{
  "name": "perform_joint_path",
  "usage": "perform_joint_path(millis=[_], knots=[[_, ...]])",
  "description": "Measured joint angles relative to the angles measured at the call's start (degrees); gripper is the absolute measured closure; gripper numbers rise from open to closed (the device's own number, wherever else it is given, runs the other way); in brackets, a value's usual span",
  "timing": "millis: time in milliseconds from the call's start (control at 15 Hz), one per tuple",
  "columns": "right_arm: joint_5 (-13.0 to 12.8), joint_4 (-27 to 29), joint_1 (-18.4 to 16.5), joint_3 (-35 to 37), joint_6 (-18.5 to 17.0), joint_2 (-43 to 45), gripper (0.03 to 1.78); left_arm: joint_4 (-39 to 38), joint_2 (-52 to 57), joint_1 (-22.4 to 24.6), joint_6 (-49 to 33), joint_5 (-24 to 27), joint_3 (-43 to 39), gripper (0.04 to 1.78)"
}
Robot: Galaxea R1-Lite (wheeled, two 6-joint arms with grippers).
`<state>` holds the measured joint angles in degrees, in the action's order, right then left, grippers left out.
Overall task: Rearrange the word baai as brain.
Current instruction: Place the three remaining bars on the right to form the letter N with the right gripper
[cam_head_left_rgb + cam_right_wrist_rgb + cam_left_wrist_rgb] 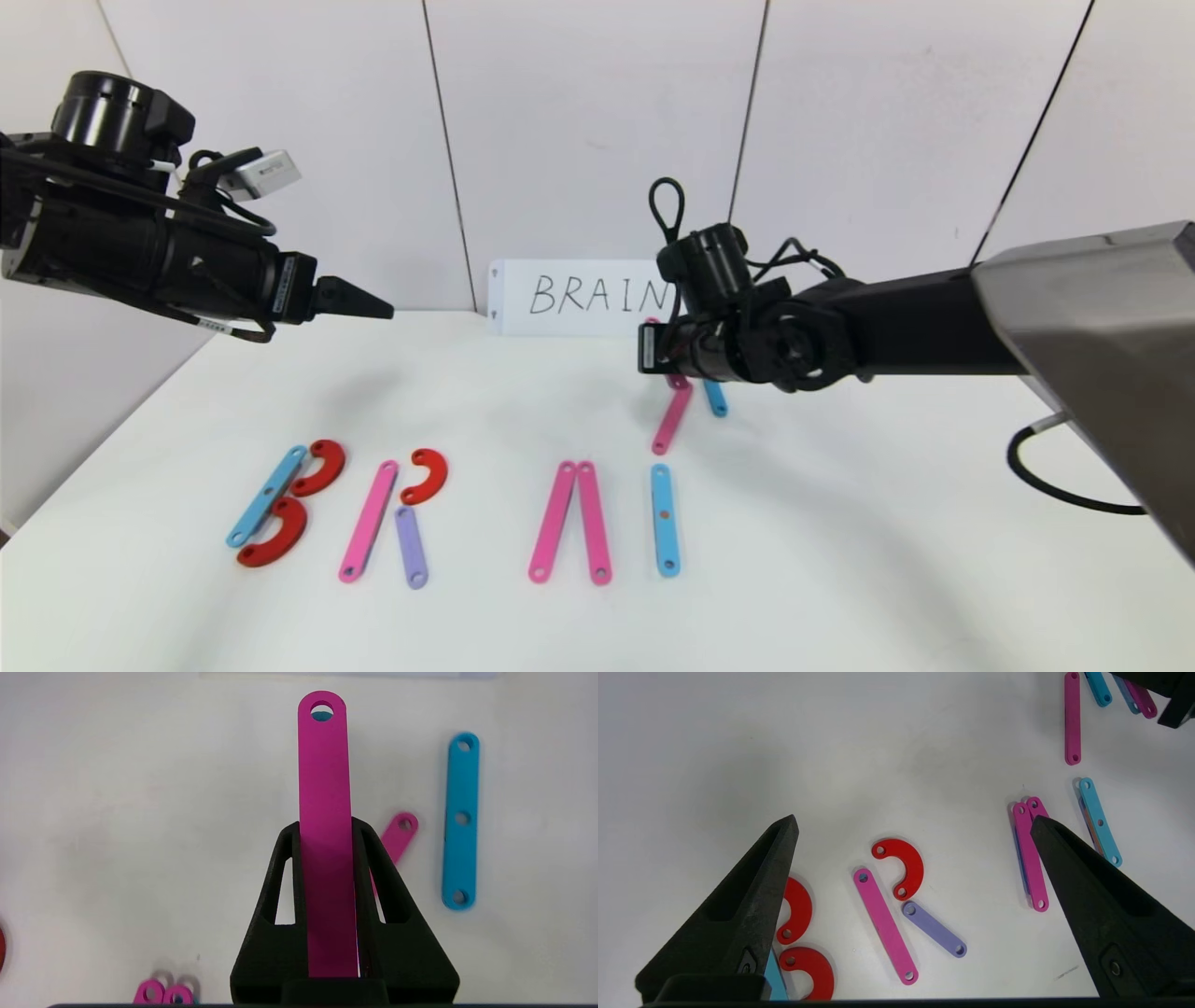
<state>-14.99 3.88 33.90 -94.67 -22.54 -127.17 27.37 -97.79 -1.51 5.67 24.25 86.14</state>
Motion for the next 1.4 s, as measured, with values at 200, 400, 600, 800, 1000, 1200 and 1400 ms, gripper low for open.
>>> perform_joint_path(millis=[200,400,600,800,1000,1200,1400], knots=[[0.01,-1.01,-0.11,11.81,-0.89,7.17,1.51,0.00,0.00,-0.11,0.00,-0.02,0.00,0.08],[0.01,-2.84,-0.15,23.26,-2.56,13.20,1.51,0.00,-0.02,-0.22,0.02,-0.02,-0.06,0.08],[0.04,-6.18,-0.50,31.67,-4.66,16.23,1.51,0.00,-0.05,-0.24,0.00,-0.02,-0.12,0.08],[0.04,-10.20,-0.67,36.79,-6.40,16.94,1.51,-0.02,-0.05,-0.30,-0.02,-0.02,-0.17,0.08],[0.06,-10.51,-0.52,38.47,-8.80,16.24,1.51,0.00,-0.05,-0.33,-0.02,-0.05,-0.26,0.08],[0.01,-10.52,-0.22,39.35,-9.35,15.26,1.51,-0.02,-0.16,-0.33,-0.02,-0.05,-0.26,0.08],[-0.05,-10.98,-0.13,39.74,-9.65,14.13,1.51,-0.02,-0.22,-0.33,0.00,-0.02,-0.17,0.08]])
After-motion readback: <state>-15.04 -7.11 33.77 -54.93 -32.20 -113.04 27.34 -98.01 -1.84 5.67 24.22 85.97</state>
